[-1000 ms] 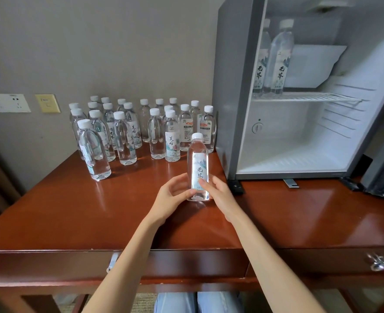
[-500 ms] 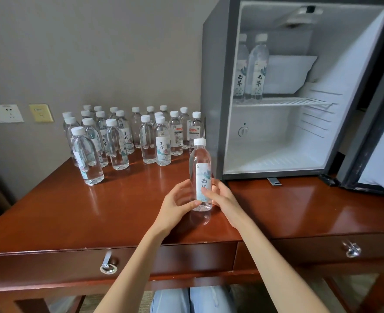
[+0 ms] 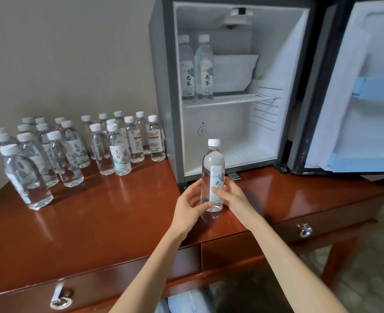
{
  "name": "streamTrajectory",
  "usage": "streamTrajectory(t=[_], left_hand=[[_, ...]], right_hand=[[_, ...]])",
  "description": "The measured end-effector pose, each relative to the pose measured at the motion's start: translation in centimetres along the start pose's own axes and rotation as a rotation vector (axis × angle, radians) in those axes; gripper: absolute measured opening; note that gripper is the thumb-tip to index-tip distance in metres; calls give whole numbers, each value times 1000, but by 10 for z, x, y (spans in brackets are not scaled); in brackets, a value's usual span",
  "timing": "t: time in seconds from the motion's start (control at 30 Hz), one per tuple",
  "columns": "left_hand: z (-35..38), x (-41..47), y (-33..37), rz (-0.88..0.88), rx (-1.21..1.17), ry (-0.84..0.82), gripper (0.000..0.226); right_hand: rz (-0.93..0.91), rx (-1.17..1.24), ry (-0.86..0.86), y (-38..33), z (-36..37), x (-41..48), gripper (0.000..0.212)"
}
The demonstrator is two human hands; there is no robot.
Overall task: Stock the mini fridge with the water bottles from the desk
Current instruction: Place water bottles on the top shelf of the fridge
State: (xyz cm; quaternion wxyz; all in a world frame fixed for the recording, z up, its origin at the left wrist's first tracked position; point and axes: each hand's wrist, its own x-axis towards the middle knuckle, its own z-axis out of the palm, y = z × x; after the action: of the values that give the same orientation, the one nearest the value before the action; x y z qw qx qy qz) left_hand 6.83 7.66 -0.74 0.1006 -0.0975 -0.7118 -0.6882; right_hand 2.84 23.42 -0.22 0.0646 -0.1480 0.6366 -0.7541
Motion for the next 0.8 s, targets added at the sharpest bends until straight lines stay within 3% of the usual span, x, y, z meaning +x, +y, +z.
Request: streamTrajectory(t=[0.47, 0.53, 0.63, 0.8], left_hand=[[51, 66, -18, 53, 38, -125, 71], [55, 74, -20, 130, 140, -109, 69], [59, 87, -23, 303, 424, 50, 59], [61, 114, -30, 408, 767, 241, 46]], right_hand=[[-59, -91, 209, -5, -55, 34, 51], [-65, -91, 223, -6, -61, 39, 50], [-70, -109, 238, -6, -67, 46, 50], [-64, -128, 254, -4, -74, 51, 56]])
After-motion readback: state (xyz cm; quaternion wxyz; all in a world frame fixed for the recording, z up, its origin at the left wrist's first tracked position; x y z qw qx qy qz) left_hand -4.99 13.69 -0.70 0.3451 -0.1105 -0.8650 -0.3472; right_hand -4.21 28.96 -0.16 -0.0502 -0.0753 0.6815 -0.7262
